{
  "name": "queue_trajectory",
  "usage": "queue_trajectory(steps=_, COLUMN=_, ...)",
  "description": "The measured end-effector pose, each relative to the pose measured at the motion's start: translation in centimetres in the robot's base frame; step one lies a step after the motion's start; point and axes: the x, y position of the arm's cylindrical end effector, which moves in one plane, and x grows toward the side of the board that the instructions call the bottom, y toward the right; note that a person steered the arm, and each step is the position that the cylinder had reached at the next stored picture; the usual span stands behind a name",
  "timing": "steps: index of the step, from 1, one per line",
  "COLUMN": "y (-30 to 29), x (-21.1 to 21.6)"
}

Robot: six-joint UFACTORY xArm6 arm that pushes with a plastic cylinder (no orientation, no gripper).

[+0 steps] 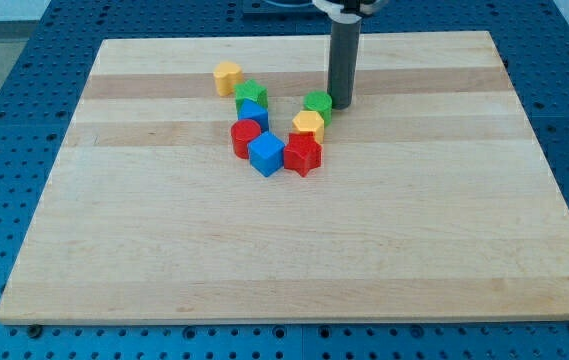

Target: Push green circle a bit left

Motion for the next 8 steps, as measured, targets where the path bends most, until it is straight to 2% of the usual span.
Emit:
queue_trajectory(steps=3, y=0.7, x=0.0)
queue_trajectory(steps=5, y=1.7, x=1.5)
queue_trajectory(steps=8, y=0.4, x=1.7)
